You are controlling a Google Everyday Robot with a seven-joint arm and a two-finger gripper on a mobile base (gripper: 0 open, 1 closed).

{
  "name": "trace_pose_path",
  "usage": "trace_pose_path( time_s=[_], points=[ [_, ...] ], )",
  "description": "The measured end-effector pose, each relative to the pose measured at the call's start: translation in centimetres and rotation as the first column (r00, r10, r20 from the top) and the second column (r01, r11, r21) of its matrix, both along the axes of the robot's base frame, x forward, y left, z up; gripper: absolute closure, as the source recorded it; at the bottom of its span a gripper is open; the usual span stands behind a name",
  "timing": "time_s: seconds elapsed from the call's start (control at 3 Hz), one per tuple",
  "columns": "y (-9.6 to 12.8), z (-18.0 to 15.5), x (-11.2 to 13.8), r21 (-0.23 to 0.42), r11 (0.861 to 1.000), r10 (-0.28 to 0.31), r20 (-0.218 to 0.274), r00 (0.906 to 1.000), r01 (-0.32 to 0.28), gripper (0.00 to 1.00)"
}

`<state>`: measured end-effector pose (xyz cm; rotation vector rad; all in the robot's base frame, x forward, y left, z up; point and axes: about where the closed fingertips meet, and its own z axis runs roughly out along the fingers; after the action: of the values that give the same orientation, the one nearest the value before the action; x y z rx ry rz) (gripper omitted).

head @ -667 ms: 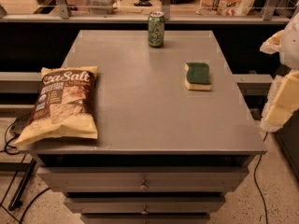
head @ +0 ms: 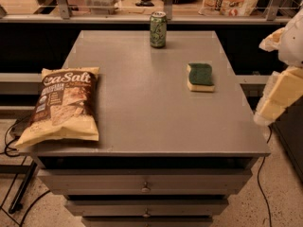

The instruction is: Pick sponge

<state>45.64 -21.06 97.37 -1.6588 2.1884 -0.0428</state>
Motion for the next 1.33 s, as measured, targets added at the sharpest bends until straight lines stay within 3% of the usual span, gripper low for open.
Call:
trace_pose_path(
  time_s=[0.33, 1.0, 1.33],
  points=[
    [1.2, -1.1, 4.2, 0.142, 0.990, -0.017, 0.033, 0.9993, 0.012, 0.00],
    [1.3, -1.3, 4.7, 0.161, 0.986, -0.042, 0.031, 0.9986, 0.036, 0.00],
    [2.2, -1.3, 7.4, 0.232, 0.972, -0.056, 0.065, 0.9963, 0.039, 0.00]
  ],
)
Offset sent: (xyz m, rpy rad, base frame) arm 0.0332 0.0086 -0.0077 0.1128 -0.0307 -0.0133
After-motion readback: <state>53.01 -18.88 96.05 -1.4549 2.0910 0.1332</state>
